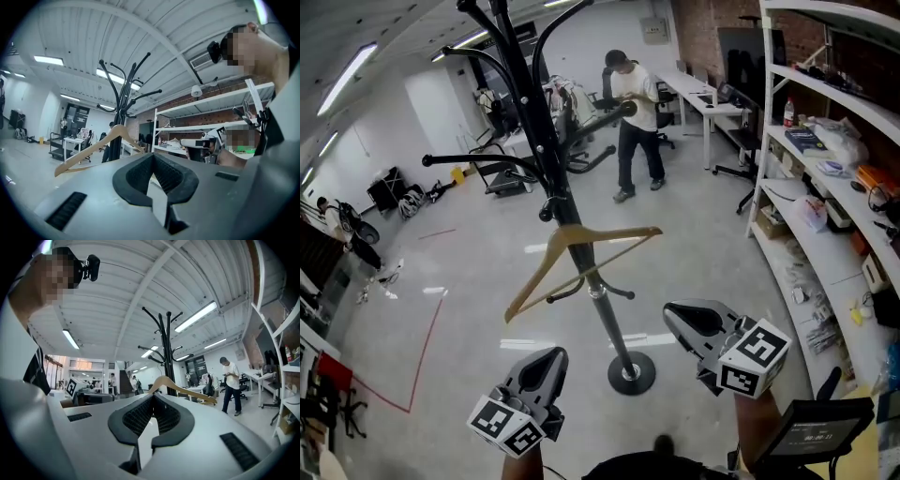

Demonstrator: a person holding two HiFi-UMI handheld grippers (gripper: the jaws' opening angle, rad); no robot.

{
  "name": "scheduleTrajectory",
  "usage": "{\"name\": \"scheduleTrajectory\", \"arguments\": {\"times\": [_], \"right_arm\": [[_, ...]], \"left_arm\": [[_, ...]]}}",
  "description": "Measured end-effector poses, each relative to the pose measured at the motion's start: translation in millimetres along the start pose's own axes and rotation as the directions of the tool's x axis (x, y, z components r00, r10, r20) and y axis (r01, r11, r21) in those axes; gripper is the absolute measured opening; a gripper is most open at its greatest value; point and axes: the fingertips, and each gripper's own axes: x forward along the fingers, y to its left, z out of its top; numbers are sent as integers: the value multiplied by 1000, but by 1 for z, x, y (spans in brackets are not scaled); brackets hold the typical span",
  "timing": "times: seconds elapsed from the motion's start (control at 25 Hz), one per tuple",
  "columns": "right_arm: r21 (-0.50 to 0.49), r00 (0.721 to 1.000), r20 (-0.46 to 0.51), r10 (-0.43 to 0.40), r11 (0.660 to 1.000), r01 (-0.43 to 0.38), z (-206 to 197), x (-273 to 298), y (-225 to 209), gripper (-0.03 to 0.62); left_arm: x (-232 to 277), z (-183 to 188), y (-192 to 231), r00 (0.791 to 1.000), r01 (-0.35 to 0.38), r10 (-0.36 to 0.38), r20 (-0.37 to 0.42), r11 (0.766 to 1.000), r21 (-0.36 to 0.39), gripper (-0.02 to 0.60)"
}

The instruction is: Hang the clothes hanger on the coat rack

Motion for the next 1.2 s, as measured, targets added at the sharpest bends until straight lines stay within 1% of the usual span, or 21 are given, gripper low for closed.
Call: {"name": "scheduleTrajectory", "arguments": {"times": [0.12, 0.24, 0.44, 0.68, 0.8, 0.96, 1.08, 1.2], "right_arm": [[2, 1000, 13, -20, 1000, 20, 3, -4, 18, 8], [6, 999, 9, -39, 999, 39, -6, -9, 48, 8], [8, 997, -26, -77, 997, 78, -27, -29, 111, 8], [9, 990, -57, -127, 992, 128, -41, -58, 178, 8], [-11, 991, -72, -117, 993, 116, -40, -76, 216, 8], [-41, 994, -77, -72, 997, 69, -40, -105, 257, 8], [-49, 998, -52, -41, 998, 38, -37, -140, 277, 8], [-24, 998, -53, -35, 999, 33, -39, -191, 288, 8]], "left_arm": [[-15, 2, -7, 1000, 19, -19, 24, 1000, -6, -2], [-43, -3, -12, 999, 35, -34, 39, 999, -20, -2], [-118, -24, -16, 999, 12, -11, 35, 999, -39, -2], [-177, -50, -31, 1000, 31, -30, 6, 994, -102, -2], [-204, -52, -53, 999, 37, -37, 2, 992, -117, -2], [-231, -40, -90, 999, 25, -23, 23, 995, -97, -2], [-245, -35, -128, 999, 12, -10, 31, 998, -69, -2], [-263, -35, -180, 1000, -6, 8, 27, 998, -66, -2]]}}
